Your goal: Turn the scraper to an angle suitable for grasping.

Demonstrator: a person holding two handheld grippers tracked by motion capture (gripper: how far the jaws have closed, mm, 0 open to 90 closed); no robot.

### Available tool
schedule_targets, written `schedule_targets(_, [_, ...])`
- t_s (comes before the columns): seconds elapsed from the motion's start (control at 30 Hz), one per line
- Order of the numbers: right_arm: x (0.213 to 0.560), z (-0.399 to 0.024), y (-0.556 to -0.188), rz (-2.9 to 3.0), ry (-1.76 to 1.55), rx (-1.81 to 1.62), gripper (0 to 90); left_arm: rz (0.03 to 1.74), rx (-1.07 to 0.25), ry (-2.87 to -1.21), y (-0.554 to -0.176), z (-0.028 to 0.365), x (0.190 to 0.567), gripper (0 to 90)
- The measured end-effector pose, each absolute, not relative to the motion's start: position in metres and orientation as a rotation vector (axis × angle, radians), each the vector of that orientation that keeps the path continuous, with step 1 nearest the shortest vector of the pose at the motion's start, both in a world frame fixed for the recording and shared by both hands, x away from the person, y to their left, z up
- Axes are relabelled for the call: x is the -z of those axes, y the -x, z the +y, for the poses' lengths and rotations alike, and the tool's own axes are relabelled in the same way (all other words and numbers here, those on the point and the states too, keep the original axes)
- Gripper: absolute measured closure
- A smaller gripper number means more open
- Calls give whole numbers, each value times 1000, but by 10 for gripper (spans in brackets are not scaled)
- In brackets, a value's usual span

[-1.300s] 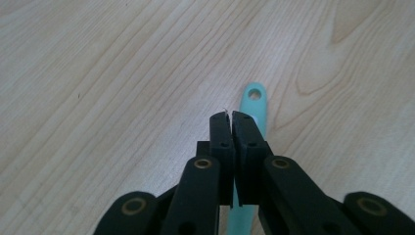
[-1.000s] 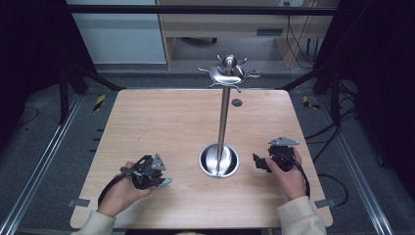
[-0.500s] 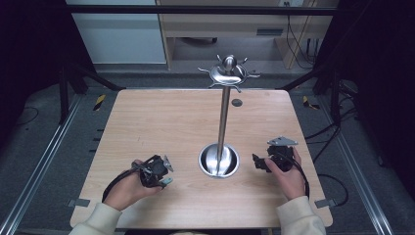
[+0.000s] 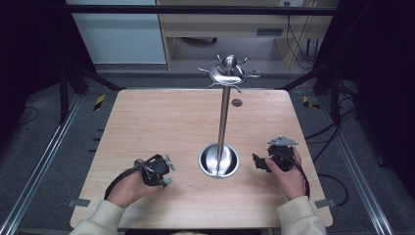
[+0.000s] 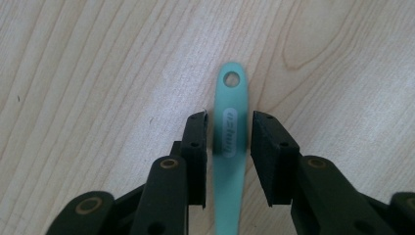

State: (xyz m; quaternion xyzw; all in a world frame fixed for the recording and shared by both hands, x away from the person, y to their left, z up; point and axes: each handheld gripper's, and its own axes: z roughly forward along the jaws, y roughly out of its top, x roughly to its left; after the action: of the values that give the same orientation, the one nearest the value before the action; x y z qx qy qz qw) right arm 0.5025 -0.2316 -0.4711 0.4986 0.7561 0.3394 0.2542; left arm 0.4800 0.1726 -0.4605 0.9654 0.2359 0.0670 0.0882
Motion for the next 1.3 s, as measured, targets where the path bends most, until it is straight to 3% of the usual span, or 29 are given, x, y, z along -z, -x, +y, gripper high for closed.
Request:
schedule_targets(0.8, [471, -233, -503, 2050, -1354, -934, 77, 706, -125, -2887, -487, 172, 461, 736])
schedule_targets(1.3, [471, -232, -503, 2052, -1358, -929, 77, 694, -235, -2663, -470, 191, 406, 739])
